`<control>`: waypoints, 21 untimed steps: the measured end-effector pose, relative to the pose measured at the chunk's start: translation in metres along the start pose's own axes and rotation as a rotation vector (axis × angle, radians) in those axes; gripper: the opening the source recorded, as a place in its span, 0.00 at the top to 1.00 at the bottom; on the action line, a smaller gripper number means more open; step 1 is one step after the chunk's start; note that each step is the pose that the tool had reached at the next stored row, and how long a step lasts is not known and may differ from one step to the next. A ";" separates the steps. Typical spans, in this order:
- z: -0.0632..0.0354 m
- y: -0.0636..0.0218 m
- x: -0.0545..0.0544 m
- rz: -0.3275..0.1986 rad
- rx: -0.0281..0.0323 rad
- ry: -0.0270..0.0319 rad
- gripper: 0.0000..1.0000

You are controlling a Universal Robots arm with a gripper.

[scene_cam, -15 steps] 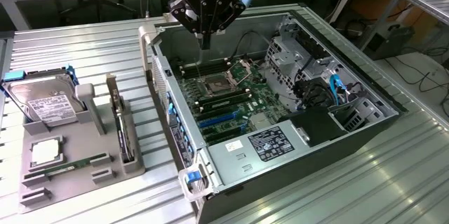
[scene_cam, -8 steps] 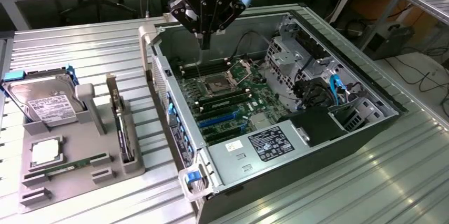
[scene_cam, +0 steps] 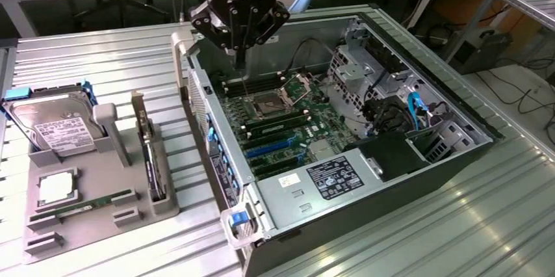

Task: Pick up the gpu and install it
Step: 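Reach for the gpu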

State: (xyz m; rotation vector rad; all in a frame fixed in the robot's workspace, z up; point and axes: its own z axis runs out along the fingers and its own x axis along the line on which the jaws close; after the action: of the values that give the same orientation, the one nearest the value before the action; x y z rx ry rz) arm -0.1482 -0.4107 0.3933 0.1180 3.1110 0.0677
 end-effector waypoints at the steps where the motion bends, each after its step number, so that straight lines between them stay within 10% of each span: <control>1: -0.0002 -0.0017 0.003 0.000 0.0001 -0.0001 0.89; 21: 0.0033 -0.0224 0.089 0.000 0.0004 -0.0037 0.89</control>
State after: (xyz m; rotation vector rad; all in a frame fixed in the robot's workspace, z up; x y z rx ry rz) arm -0.2382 -0.4261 0.3867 0.1176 3.1074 0.0668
